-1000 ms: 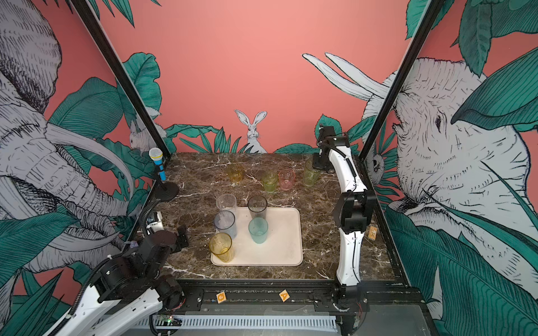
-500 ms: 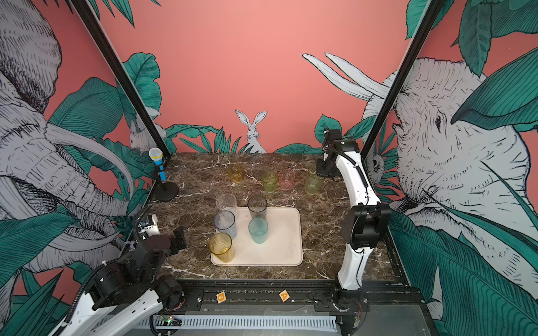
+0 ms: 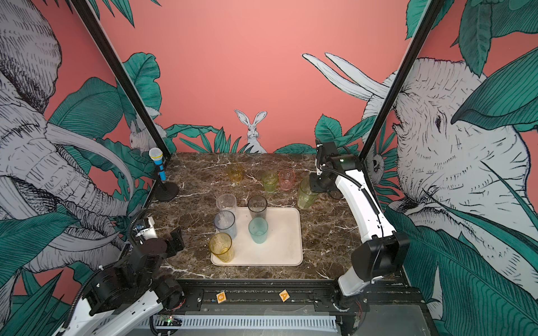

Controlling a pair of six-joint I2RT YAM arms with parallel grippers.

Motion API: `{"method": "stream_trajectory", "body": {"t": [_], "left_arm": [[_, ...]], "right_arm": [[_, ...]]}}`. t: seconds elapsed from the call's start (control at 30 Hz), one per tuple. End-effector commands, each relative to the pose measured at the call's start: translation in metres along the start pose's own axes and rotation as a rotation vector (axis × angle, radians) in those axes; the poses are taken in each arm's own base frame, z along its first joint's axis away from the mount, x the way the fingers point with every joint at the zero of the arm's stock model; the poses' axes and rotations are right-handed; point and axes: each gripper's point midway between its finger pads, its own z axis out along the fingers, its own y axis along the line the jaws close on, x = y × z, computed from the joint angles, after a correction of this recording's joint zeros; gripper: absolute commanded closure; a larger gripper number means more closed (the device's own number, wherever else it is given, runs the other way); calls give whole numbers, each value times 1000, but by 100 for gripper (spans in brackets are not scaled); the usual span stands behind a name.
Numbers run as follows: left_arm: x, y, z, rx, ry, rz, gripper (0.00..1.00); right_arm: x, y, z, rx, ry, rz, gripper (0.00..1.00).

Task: Place the glasses into the tray
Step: 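Lift the tall green cup and carry it toward the tray with the right gripper, then lower the tall green cup onto the tray's near corner beside the teal cup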

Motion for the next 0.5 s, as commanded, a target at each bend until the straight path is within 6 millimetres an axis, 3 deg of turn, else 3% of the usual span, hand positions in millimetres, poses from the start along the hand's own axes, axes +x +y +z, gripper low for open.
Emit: {"method": "stream_trajectory", "body": {"t": [0.0, 0.47], "left_arm": [[3, 7, 0, -28, 0, -19, 5], [2, 10, -2, -28, -4, -36, 6]], "right_arm": [[9, 10, -15, -16, -52, -39, 100], [75, 45, -25, -43, -92, -143, 100]]}}
